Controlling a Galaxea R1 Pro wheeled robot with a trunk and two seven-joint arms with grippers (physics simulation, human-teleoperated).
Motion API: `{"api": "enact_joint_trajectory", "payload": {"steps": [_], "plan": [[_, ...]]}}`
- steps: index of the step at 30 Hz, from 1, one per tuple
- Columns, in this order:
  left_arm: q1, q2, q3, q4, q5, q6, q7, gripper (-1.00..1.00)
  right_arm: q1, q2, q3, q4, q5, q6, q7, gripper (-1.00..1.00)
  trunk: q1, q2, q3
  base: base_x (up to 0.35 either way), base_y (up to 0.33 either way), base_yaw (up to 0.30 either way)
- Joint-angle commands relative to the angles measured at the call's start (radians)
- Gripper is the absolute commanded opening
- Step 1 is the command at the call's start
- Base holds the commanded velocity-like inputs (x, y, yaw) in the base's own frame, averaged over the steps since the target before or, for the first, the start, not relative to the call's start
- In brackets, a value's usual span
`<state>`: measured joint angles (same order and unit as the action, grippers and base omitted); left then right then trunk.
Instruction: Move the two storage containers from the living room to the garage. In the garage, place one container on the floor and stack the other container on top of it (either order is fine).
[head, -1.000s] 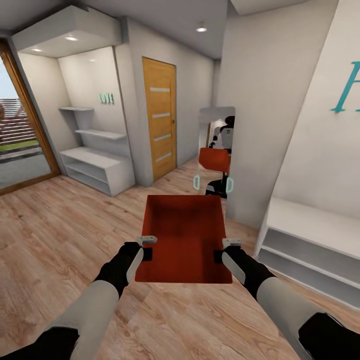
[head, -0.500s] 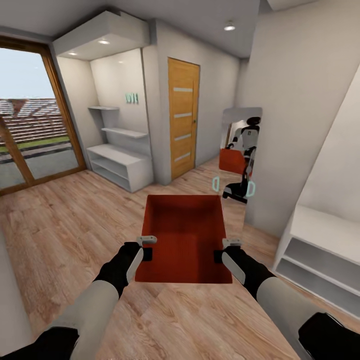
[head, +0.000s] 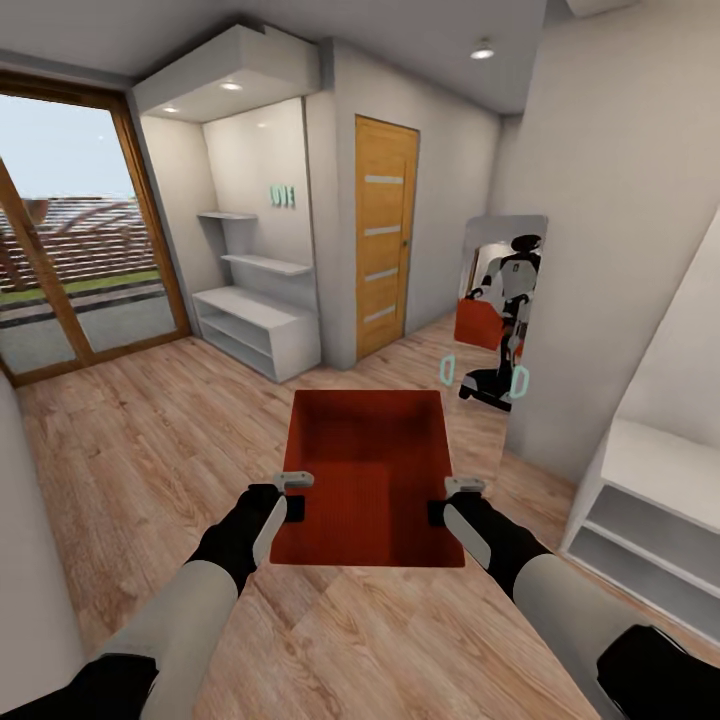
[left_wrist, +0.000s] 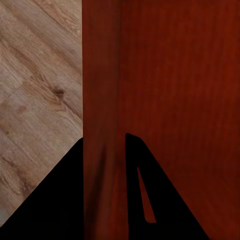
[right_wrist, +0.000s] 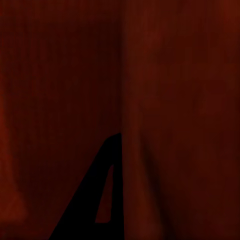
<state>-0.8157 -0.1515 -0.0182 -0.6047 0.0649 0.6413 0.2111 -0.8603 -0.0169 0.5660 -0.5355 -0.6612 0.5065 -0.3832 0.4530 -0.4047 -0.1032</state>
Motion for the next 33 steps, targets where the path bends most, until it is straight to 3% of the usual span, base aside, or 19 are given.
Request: {"api": "enact_joint_trajectory", "payload": {"steps": [1, 33], "plan": [[0.0, 0.001, 0.004, -0.001, -0.034, 0.012, 0.019, -1.0, -0.002, -0.049, -0.024, -0.003, 0.038, -0.086, -0.054, -1.0, 0.001, -0.002, -0.002, 0.121, 0.0, 0.001], [0.0, 0.001, 0.004, -0.001, -0.034, 0.012, 0.019, -1.0, -0.002, -0.049, -0.023, -0.003, 0.038, -0.086, -0.054, -1.0, 0.001, -0.002, -0.002, 0.309, 0.068, 0.0]]}}
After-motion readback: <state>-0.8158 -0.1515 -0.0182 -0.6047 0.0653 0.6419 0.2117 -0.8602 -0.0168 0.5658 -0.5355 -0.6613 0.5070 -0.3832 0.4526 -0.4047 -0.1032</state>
